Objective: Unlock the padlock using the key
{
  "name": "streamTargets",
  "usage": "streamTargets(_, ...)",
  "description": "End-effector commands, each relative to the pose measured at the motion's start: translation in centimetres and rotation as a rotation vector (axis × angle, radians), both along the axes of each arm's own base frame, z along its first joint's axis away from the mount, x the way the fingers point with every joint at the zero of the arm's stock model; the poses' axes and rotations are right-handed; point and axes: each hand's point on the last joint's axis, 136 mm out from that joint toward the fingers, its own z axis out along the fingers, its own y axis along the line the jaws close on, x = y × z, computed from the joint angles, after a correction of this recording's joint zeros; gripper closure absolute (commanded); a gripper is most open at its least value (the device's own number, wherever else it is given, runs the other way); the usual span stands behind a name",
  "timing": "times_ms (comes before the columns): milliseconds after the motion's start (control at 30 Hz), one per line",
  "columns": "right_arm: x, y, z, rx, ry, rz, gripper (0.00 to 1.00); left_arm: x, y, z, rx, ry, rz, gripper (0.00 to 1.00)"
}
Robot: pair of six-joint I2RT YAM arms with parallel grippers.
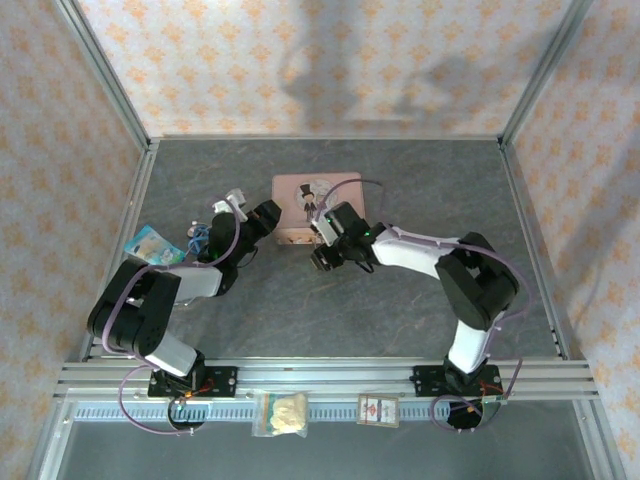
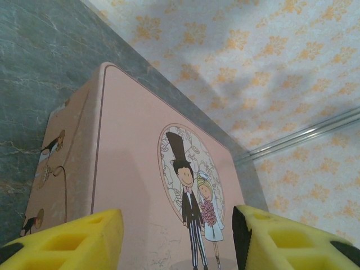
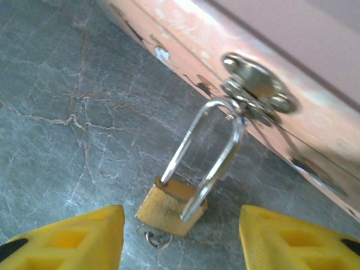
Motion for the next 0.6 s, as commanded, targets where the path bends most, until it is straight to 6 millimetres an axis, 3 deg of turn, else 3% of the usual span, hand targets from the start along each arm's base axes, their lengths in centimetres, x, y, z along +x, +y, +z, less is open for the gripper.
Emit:
streamTargets(0, 1.0, -0.8, 3.1, 0.048, -0.084, -0.141, 0.42, 0.4, 0.4, 1.9, 0.011, -0.04, 0.005, 0.47)
streamTargets(100, 1.6, -1.8, 4.1, 0.073, -0.083, -0.351, 0.39, 0.3, 0.8, 2.1, 0.008, -0.042, 0.02, 0.46)
streamTargets(233, 1.0, -1.1, 4.3, 0.119, -0.063, -0.527, 0.39, 0.1, 1.3, 2.0, 0.002, -0.041, 0.034, 0.46)
streamTargets(367, 0.3, 0.4, 3.9, 0.113, -0.057, -0.585, 0.4, -0.3, 1.7, 1.6, -0.005, -0.031, 0.042, 0.45)
streamTargets(567, -1.2, 2.4, 1.4, 0.035, -0.044, -0.585, 0.46, -1.1, 2.5, 0.7, -0.033, -0.021, 0.051, 0.45)
